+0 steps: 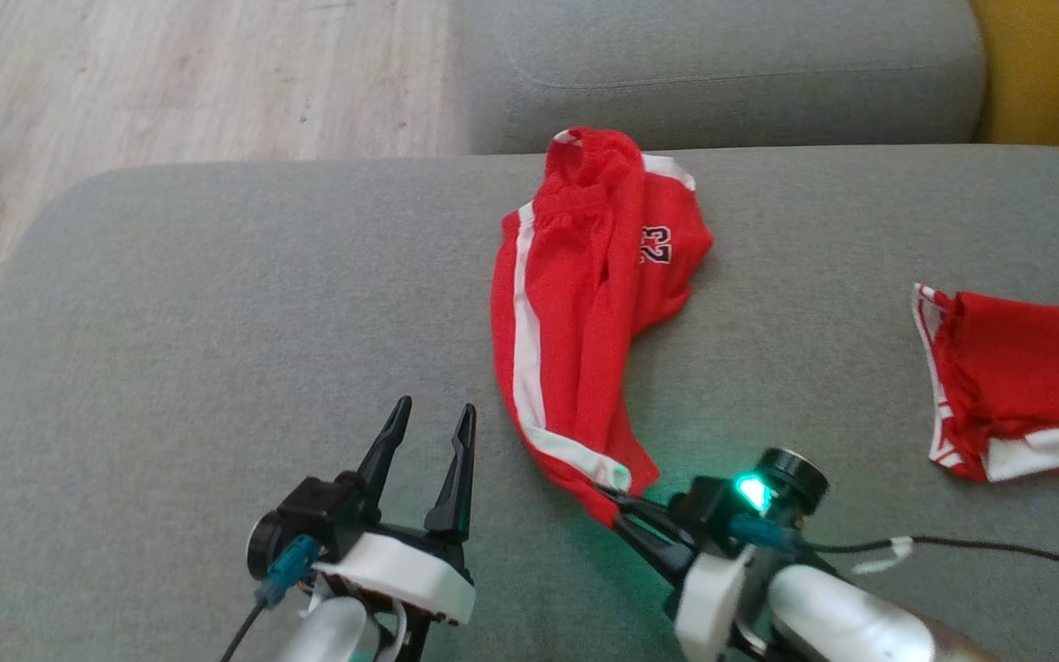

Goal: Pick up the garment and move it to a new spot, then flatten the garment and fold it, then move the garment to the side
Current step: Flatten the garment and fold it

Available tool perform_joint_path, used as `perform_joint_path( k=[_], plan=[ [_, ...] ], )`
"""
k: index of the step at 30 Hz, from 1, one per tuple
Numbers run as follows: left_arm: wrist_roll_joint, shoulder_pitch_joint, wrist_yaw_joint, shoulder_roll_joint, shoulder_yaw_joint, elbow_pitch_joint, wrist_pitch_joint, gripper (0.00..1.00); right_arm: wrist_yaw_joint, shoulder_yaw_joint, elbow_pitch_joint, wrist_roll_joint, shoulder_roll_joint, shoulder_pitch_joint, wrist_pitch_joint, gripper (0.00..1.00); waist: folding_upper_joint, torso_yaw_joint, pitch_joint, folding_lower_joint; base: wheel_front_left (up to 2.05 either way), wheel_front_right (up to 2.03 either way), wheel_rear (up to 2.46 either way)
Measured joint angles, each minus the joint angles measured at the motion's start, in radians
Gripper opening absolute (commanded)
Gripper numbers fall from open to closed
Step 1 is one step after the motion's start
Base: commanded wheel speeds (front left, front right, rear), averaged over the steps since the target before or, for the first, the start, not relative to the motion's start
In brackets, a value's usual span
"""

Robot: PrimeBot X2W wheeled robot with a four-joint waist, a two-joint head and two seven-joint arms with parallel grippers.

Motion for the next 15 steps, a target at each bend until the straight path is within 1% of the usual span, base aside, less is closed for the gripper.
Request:
perform_joint_path(
  k=[3,4,5,6,7,8,9,12,15],
  plan=[
    [0.000,0.000,0.000,0.000,0.002,0.000,0.000,1.00,0.000,0.007,-0.027,0.014,-0.047,0.023,0.021,0.00,0.0000,-0.018,-0.005,0.0000,0.00,0.00,0.00],
    [0.000,0.000,0.000,0.000,0.003,0.000,0.000,1.00,0.000,0.007,-0.037,0.017,-0.063,0.026,0.029,0.05,0.0000,-0.024,-0.006,0.0000,0.00,0.00,0.00],
    [0.000,0.000,0.000,0.000,0.004,0.000,0.000,1.00,0.000,0.006,-0.047,0.016,-0.081,0.028,0.032,0.08,0.0000,-0.030,-0.007,0.0000,0.00,0.00,0.00],
    [0.000,0.000,0.000,0.000,0.003,0.000,0.000,1.00,0.000,0.005,-0.059,0.015,-0.099,0.028,0.039,0.21,0.0000,-0.036,-0.008,0.0000,0.00,0.00,0.00],
    [0.000,0.000,0.000,0.000,0.003,0.000,0.000,1.00,0.000,-0.006,-0.071,0.016,-0.116,0.032,0.041,0.47,0.0000,-0.041,-0.009,0.0000,0.00,0.00,0.00],
    [0.000,0.000,0.000,0.000,0.004,0.000,0.000,1.00,0.000,-0.023,-0.081,0.016,-0.130,0.040,0.046,0.47,0.0000,-0.046,-0.009,0.0000,0.00,0.00,0.00],
    [0.000,0.000,0.000,0.000,0.003,0.000,0.000,1.00,0.000,-0.042,-0.090,0.016,-0.144,0.051,0.048,1.00,0.0000,-0.051,-0.010,0.0000,0.00,0.00,0.00],
    [0.000,0.000,0.000,0.000,0.003,0.000,0.000,1.00,0.000,-0.120,-0.118,0.017,-0.179,0.096,0.055,1.00,0.0000,-0.062,-0.013,0.0000,0.00,0.00,0.00],
    [0.000,0.000,0.000,0.000,0.003,-0.001,0.000,1.00,0.000,-0.240,-0.166,0.026,-0.183,0.145,0.035,1.00,0.0000,-0.070,-0.014,0.0000,0.00,0.00,0.00]
  ],
)
